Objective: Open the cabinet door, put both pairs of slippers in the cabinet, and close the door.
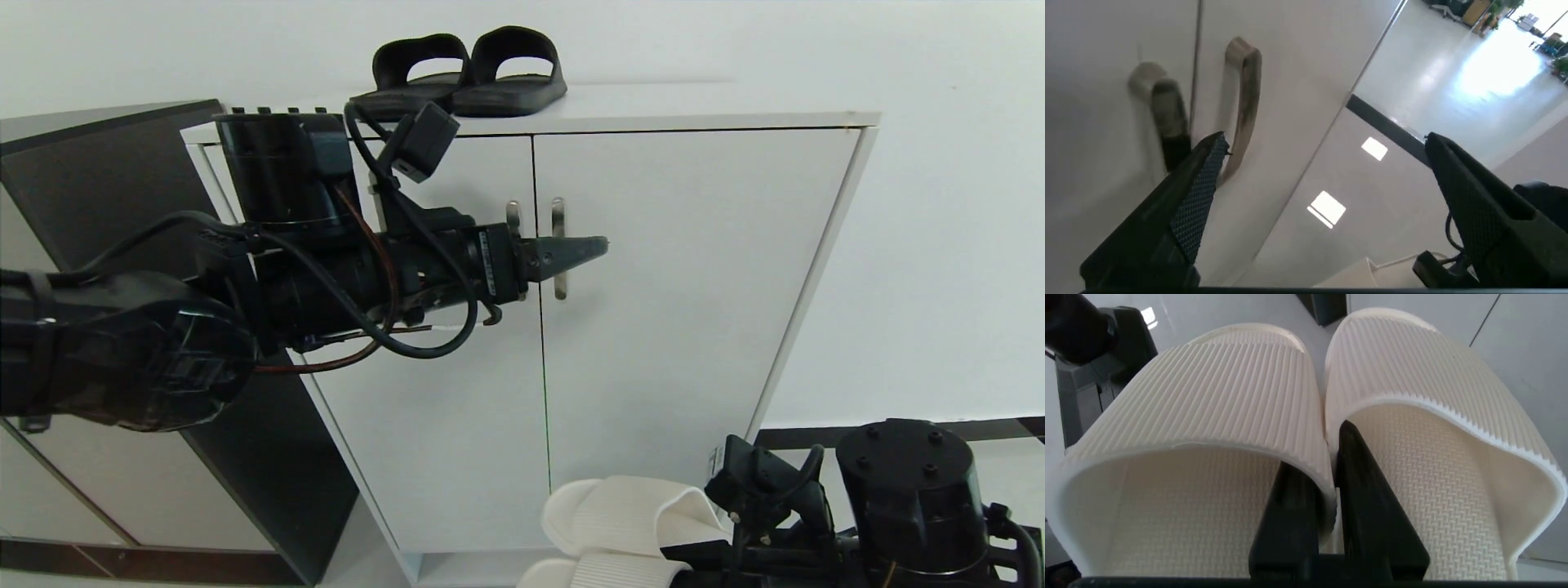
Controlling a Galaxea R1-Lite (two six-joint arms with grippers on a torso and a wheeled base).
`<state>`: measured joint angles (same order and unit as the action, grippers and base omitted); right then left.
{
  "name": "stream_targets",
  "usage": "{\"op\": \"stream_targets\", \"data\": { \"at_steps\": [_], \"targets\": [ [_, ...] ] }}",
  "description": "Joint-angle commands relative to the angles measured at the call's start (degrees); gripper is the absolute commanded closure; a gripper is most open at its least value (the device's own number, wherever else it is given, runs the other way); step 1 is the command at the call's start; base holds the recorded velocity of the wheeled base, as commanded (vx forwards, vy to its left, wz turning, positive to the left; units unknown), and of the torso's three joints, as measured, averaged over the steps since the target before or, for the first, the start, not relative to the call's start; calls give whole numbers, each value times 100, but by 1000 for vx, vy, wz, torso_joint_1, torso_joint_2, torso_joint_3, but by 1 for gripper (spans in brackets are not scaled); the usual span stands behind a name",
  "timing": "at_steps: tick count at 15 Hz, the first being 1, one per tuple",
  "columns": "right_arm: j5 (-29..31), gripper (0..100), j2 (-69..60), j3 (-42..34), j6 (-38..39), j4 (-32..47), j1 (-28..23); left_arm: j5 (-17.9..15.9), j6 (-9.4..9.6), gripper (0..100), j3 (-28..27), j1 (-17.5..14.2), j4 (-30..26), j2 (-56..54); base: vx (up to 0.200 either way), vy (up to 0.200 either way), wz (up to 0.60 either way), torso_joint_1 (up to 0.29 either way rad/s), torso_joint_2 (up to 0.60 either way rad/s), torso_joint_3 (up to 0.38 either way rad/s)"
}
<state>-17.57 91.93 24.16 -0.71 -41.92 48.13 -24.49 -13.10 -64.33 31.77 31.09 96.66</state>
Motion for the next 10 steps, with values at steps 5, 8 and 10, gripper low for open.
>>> {"op": "stream_targets", "data": {
  "at_steps": [5,8,10],
  "targets": [
    [-1,100,9,1,0,0,-5,94,18,0,-440,-22,91,617,0,0,0,0,0,0],
    [8,100,9,-8,0,0,-5,58,10,100,-475,-4,99,705,0,0,0,0,0,0],
    [-1,100,9,-52,0,0,-5,58,10,100,-414,5,108,644,0,0,0,0,0,0]
  ]
}}
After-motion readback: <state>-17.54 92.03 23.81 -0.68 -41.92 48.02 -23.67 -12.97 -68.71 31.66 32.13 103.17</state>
